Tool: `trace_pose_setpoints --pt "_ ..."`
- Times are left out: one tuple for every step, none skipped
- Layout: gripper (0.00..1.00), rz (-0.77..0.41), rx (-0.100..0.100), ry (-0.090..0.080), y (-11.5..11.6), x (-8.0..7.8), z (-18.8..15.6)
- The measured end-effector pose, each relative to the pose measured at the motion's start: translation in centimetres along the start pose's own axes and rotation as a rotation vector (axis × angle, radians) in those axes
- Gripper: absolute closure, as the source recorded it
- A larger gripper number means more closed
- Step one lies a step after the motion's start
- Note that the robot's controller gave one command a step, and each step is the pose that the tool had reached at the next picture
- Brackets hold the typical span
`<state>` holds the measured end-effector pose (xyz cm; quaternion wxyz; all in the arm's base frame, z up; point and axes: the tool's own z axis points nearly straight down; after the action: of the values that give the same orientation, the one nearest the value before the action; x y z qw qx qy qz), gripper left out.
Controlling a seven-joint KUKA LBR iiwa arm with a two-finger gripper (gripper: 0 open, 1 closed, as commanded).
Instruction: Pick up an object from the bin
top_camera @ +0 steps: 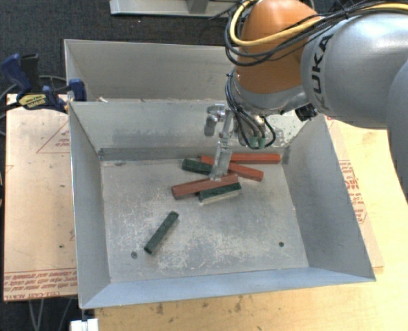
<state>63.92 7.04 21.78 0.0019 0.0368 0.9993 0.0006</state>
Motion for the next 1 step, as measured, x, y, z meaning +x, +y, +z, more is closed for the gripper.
trace_pose_setpoints --pt "0.00 -0.060 0.000 -0.001 -2.27 0.91 14.92"
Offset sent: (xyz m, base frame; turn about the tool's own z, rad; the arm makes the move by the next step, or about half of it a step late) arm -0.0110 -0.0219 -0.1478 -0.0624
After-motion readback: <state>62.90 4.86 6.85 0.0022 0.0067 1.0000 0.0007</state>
